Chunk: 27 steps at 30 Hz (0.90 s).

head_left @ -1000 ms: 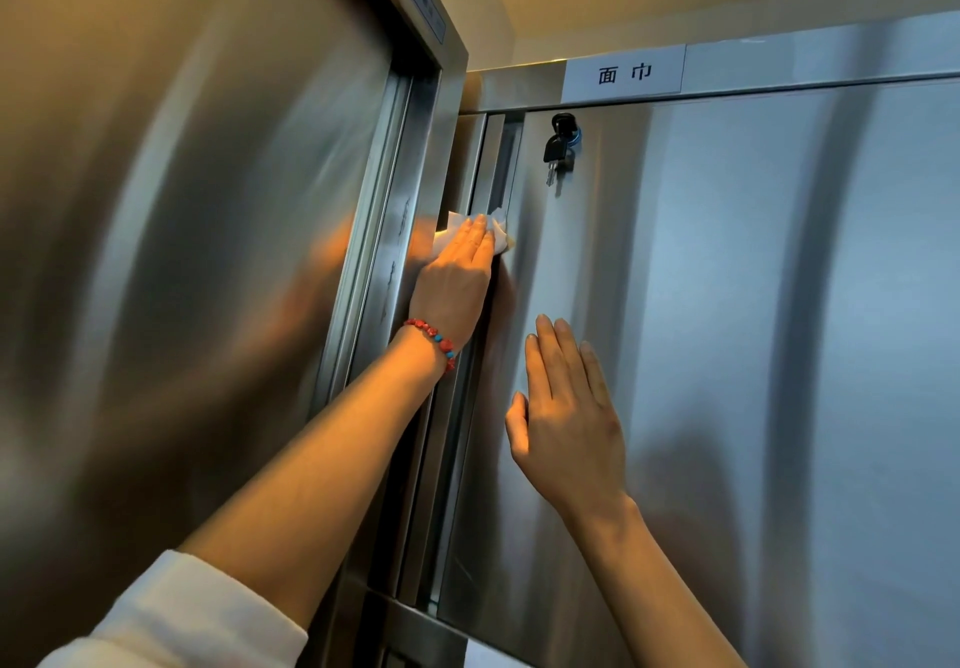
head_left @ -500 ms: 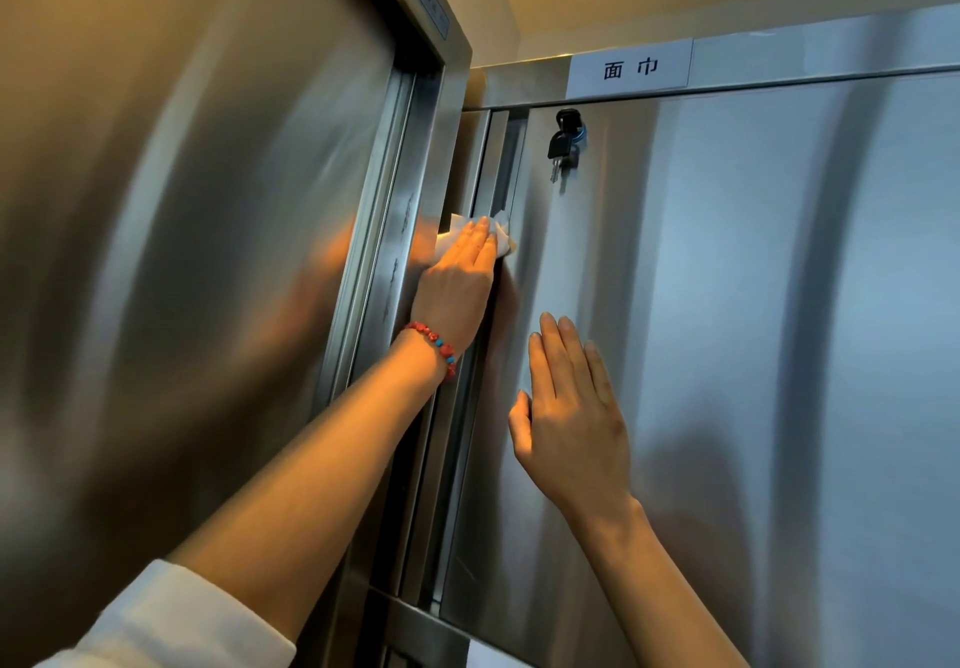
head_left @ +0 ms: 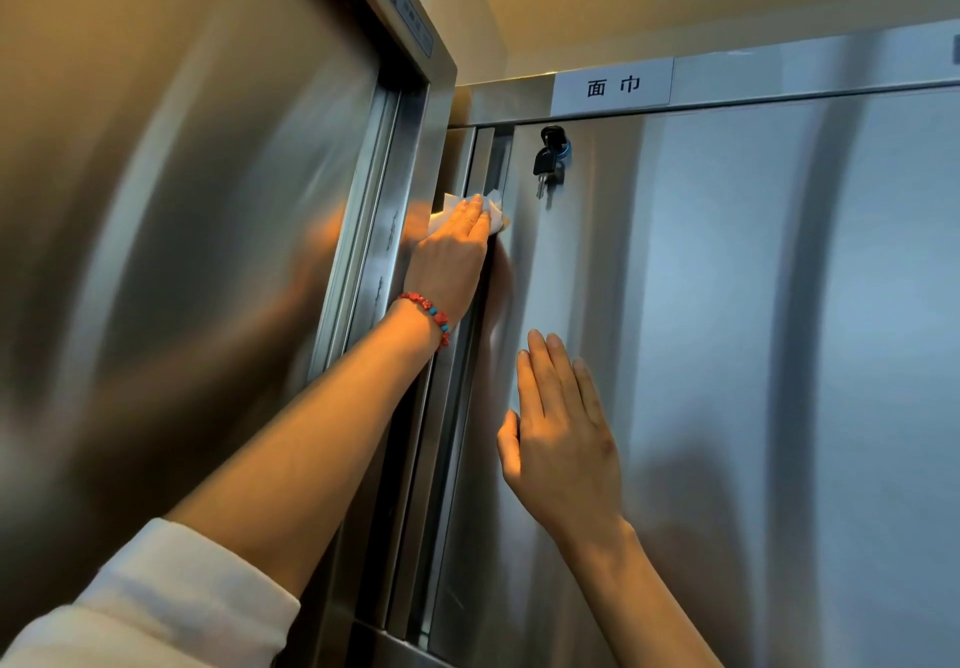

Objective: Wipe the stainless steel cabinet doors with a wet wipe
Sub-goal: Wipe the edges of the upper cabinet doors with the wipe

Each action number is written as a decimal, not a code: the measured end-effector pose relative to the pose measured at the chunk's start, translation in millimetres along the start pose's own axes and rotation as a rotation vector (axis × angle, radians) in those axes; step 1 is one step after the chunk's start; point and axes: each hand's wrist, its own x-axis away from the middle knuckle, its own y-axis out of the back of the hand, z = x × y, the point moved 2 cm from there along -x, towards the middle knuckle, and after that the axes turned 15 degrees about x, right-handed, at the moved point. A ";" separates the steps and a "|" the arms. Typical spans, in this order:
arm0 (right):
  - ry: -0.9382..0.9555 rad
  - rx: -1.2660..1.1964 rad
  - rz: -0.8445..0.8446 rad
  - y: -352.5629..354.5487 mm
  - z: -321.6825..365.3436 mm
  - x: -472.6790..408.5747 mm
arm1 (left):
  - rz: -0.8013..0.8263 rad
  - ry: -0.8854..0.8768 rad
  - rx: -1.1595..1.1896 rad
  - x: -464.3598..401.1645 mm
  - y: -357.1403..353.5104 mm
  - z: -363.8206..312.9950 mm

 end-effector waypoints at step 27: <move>0.021 0.029 0.023 -1.3 0.1 0.2 | -0.028 0.013 0.041 -29.4 5.5 0.3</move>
